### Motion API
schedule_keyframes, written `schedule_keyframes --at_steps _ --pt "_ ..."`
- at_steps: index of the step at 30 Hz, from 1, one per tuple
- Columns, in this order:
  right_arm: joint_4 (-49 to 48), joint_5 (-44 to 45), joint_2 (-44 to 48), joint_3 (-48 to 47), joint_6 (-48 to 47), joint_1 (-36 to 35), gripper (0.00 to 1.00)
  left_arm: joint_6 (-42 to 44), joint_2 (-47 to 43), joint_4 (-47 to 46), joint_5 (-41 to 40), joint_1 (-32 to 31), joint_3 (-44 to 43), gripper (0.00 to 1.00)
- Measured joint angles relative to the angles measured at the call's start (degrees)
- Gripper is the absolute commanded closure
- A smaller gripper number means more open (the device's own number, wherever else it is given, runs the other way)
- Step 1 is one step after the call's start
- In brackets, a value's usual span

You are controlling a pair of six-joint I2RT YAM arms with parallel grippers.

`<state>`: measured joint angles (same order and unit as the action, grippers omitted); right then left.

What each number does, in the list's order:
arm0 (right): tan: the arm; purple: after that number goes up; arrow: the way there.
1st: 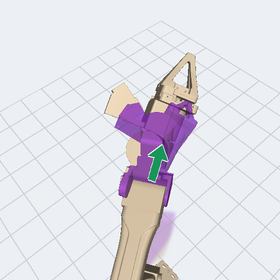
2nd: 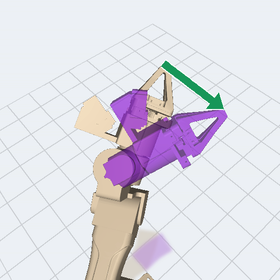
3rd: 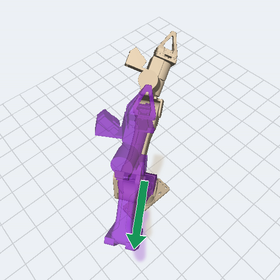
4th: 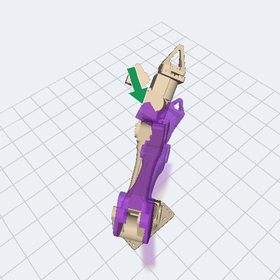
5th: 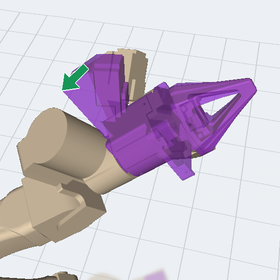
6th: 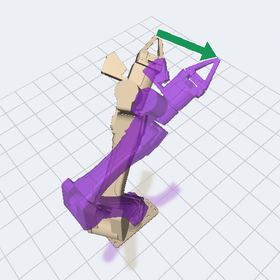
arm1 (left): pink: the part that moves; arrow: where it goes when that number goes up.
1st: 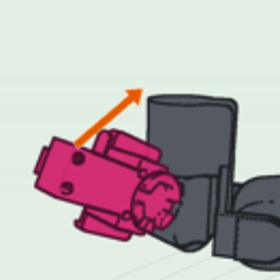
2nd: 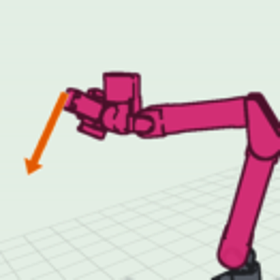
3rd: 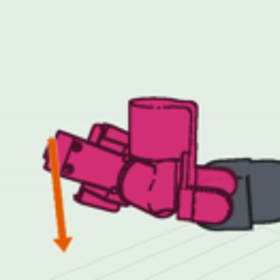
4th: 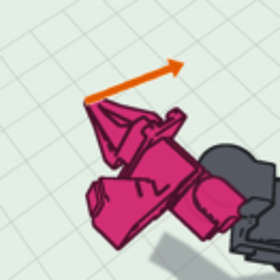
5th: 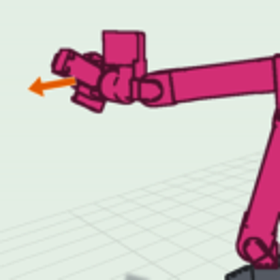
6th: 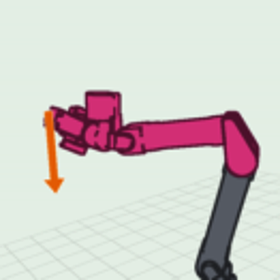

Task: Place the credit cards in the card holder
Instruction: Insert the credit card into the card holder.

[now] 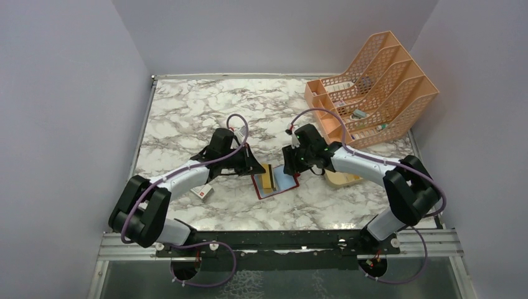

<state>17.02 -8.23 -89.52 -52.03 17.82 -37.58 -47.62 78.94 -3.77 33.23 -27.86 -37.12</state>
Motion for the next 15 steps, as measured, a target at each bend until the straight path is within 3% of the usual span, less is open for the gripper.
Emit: schedule_keyframes --at_steps 8,15 --pt "2.5 4.1 -1.7 0.0 -1.4 -3.2 0.73 2.3 2.8 2.0 0.4 0.0 -1.4 1.0" --pt "3.4 7.0 -1.7 1.7 0.2 -6.5 0.78 4.4 6.0 3.5 1.9 0.0 -2.1 1.0"
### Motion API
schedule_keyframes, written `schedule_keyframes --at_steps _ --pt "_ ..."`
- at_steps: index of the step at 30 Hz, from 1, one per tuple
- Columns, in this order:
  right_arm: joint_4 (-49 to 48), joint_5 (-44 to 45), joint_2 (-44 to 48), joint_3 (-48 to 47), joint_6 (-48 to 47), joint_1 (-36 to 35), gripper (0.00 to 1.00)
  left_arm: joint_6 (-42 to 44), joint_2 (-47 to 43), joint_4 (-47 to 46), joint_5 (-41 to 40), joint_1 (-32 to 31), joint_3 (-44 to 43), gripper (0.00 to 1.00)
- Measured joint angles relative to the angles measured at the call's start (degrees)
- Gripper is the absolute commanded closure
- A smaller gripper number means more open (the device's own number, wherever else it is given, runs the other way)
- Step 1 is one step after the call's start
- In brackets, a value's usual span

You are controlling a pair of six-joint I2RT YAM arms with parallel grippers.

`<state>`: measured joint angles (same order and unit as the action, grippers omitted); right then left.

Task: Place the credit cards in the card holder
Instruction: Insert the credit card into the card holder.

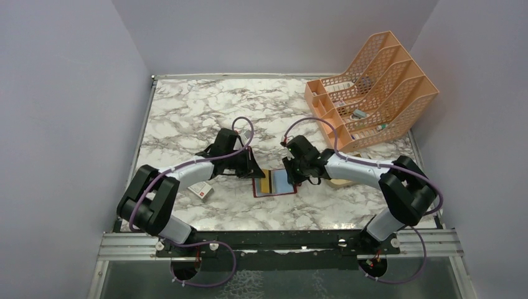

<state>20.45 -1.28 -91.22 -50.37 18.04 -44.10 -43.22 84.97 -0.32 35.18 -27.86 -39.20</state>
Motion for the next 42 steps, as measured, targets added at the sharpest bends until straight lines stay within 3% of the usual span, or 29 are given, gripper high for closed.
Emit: schedule_keyframes --at_steps 5,12,18,42 --pt "1.3 0.8 0.8 1.3 2.7 -1.4 0.78 0.5 0.5 2.1 0.4 0.0 -0.8 1.0" --pt "3.3 2.1 4.5 1.7 5.4 -2.0 0.65 1.8 1.5 3.6 1.0 0.0 -2.9 1.0" --pt "4.7 6.7 5.5 -1.0 5.9 -2.0 0.64 2.3 2.8 4.0 3.1 0.0 -3.6 1.0" --pt "1.3 10.0 -0.7 0.4 6.5 -2.0 0.81 4.6 9.3 5.3 6.5 0.0 -6.7 1.0"
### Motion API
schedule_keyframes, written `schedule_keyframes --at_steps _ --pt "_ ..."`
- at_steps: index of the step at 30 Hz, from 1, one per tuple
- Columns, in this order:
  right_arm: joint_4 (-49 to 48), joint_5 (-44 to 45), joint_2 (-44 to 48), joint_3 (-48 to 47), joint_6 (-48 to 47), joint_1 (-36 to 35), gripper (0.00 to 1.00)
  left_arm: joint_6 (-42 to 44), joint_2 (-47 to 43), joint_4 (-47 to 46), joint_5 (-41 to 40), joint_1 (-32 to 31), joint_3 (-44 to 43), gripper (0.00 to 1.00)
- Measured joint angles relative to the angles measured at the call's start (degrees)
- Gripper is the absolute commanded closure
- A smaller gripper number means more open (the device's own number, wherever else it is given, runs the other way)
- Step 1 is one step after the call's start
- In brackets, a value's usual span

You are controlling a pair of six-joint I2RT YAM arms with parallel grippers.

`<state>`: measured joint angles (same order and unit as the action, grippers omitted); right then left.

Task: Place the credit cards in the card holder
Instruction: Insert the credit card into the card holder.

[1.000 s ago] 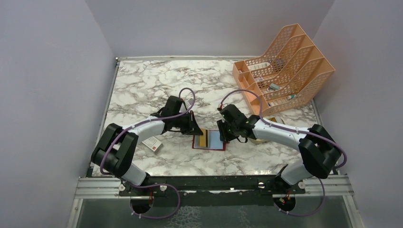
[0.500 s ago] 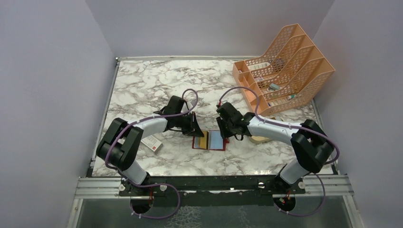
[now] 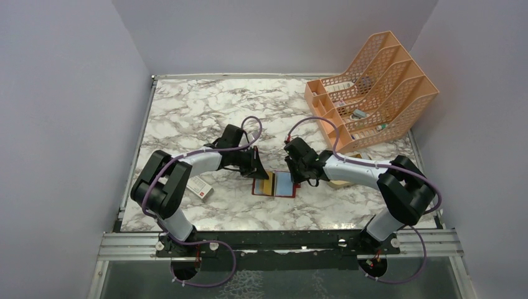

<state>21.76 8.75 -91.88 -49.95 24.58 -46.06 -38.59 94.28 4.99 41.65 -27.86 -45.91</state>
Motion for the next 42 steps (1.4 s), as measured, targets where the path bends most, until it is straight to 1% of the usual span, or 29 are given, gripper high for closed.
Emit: schedule_keyframes --at_steps 7,17,25,42 --pt "-1.3 0.0 0.0 0.4 -0.3 0.0 0.82 0.1 0.4 0.3 0.7 0.0 -0.7 1.0" --pt "-2.5 0.0 0.1 1.0 -0.5 0.0 0.83 2.6 1.3 4.0 1.8 0.0 -5.2 1.0" --pt "-2.5 0.0 0.2 1.1 -0.5 0.0 0.83 3.5 5.4 5.3 2.8 0.0 -5.4 1.0" --pt "-2.7 0.0 0.5 1.4 -0.4 0.0 0.82 3.5 7.2 5.9 2.4 0.0 -6.3 1.0"
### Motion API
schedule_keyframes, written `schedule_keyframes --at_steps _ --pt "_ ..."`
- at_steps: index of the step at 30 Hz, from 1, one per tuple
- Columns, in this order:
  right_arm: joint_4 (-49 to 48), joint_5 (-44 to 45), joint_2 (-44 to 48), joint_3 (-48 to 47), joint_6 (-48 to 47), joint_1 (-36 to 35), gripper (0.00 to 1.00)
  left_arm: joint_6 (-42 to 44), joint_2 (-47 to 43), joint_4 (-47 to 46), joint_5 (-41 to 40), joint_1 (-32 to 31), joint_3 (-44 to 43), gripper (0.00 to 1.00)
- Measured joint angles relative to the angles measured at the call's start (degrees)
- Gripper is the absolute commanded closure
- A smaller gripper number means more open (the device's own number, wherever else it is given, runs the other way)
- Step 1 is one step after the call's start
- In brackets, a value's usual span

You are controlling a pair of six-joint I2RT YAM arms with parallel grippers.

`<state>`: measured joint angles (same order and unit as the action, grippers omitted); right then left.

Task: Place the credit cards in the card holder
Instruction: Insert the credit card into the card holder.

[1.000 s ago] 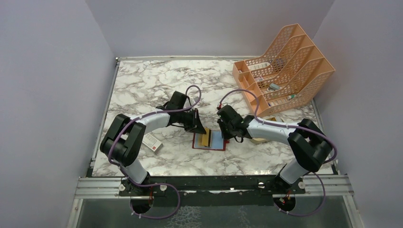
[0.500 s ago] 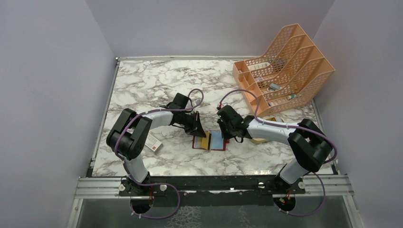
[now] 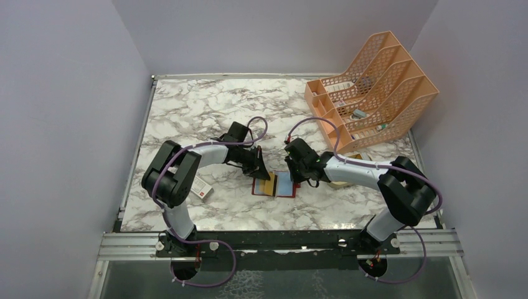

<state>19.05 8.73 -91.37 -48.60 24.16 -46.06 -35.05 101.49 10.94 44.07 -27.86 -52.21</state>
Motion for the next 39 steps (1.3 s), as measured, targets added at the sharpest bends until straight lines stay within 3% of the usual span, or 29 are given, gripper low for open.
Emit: schedule_keyframes --at_steps 9,21,29,39 --pt "-0.2 0.0 0.2 0.2 0.0 0.0 0.82 -0.2 1.2 0.4 -1.7 0.0 -1.9 1.0" --pt "1.4 -0.1 1.9 0.2 1.6 0.0 0.67 -0.7 1.3 0.3 -2.3 -0.4 -1.9 1.0" --pt "1.9 -0.7 5.6 0.7 5.0 0.0 0.64 -1.7 1.4 -0.2 -2.5 -0.7 -1.8 1.0" --pt "1.9 -1.0 4.3 3.3 7.5 0.0 0.8 -2.8 1.5 -1.4 -2.6 -0.8 -1.6 1.0"
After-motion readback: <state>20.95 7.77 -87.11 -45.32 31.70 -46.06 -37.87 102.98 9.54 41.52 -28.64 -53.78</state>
